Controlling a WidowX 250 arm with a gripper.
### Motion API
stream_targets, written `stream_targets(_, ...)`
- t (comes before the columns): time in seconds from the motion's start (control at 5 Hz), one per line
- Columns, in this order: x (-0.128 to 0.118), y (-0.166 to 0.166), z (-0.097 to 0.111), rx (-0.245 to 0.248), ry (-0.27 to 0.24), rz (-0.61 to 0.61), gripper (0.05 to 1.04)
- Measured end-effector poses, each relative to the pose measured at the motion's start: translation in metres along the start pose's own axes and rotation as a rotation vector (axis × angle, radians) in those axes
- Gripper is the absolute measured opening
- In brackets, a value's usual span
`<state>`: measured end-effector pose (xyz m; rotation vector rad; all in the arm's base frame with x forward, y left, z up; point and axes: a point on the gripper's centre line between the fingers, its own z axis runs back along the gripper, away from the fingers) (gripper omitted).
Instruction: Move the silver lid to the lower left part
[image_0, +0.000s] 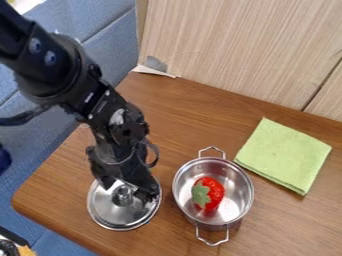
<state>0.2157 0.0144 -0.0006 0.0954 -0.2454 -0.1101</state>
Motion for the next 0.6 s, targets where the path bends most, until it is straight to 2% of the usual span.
stream_targets(0.2,0.013,0.000,0.028,0.018,-0.071,-0.001,1.004)
stream_targets(0.4,0.031,-0.003,0.056,-0.003,-0.132,-0.004,1.001)
stream_targets(0.6,0.041,-0.015,0.063,-0.094,-0.195,0.024,1.001)
